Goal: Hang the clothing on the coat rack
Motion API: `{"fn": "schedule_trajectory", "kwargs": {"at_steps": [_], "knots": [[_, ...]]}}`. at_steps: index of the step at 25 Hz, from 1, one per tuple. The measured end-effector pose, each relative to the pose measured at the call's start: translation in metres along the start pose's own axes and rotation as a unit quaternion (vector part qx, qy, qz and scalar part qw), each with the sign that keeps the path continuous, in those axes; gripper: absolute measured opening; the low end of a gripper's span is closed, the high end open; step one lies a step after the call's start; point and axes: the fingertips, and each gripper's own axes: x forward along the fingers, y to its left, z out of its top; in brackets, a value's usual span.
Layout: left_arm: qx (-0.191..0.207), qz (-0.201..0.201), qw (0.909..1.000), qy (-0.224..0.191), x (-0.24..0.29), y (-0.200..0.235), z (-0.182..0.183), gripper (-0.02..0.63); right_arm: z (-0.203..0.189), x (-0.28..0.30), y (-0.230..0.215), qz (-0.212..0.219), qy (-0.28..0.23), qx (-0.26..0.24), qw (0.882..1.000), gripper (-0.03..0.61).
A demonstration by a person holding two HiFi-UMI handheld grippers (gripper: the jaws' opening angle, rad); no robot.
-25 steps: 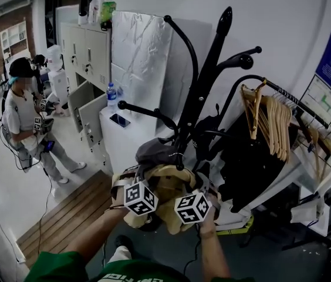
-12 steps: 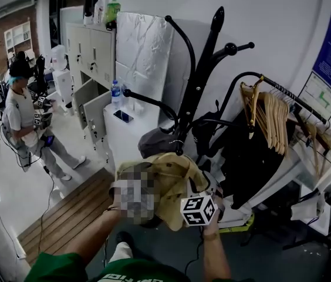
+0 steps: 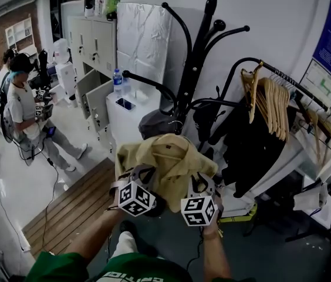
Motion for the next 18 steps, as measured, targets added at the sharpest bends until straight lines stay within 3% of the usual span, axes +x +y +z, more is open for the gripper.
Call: {"fn": "schedule_trajectory", "kwargs": {"at_steps": [4, 13, 18], "knots": [[-0.013, -0.010, 0.9999, 0.002, -0.008, -0.019, -0.005, 0.005, -0.009, -0.011, 0.005, 0.002, -0.005, 0.012, 1.000, 0.024], [-0.072, -0.027, 0.9970, -0.010, -0.024, -0.039, -0.012, 0.005, -0.023, -0.024, 0.023, 0.029, -0.008, 0.030, 0.999, 0.009], [-0.076, -0.031, 0.9966, -0.002, -0.028, -0.048, -0.018, 0.005, -0.027, -0.027, 0.032, 0.041, -0.008, 0.034, 0.999, 0.009]]}}
